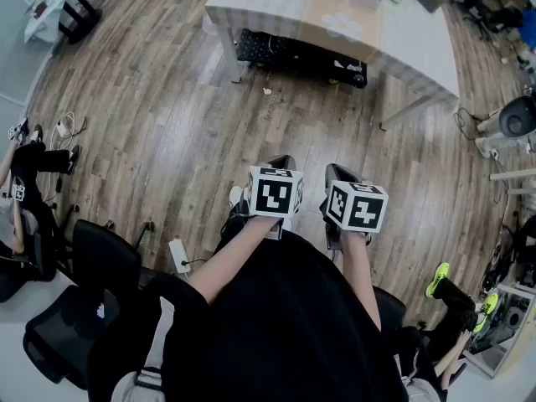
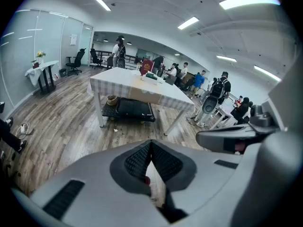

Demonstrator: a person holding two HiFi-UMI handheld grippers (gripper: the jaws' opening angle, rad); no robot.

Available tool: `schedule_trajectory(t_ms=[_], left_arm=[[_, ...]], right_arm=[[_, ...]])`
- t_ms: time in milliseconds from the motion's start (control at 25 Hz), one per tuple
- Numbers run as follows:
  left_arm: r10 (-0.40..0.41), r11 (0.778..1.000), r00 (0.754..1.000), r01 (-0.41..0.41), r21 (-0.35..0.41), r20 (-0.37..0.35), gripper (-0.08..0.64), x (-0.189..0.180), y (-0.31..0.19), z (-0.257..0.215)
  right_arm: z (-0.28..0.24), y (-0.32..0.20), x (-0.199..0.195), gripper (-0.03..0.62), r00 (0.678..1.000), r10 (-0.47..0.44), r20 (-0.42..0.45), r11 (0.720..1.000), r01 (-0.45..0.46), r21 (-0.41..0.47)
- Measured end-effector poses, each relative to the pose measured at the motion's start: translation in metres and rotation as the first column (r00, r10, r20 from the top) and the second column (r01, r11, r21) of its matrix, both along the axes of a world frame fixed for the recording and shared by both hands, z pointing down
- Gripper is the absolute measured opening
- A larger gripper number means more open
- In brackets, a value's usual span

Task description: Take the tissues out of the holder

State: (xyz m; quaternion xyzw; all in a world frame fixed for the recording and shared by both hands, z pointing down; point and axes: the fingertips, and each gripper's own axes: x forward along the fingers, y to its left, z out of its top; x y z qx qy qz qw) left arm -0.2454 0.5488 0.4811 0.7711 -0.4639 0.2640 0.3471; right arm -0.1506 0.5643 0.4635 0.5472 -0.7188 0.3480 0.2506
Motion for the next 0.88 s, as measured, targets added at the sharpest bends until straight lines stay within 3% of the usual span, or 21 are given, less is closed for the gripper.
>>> schedule_trajectory(t_ms=[320,520,640,880], left_arm=[[0.013,1.0,1.0,-0.013,0.003,0.012,0.009,0.018,0.006,-0.004],[0.024,1.0,1.0,-0.024,0.007,0.02,0.009,0.03,0.005,-0.005],[0.025,1.0,0.999,-0.025,0.003,0.023,0.009,0.036,0.003,-0.001],[0.004,1.0,0.999,-0.003,-0.025,0.047,0.008,0.03,0.001,0.006]], right_arm=[[-0.004,0.005,0.005,0.014,0.999,-0.033,0.022,0.999,0.033,0.01],[-0.003,0.004,0.027,0.014,1.0,0.001,0.027,1.0,-0.001,0.018],[-0.001,0.002,0.041,0.014,0.997,0.017,0.069,0.999,-0.02,0.043],[0.003,-0.013,0.044,0.015,0.987,-0.046,0.153,0.995,0.032,0.097]])
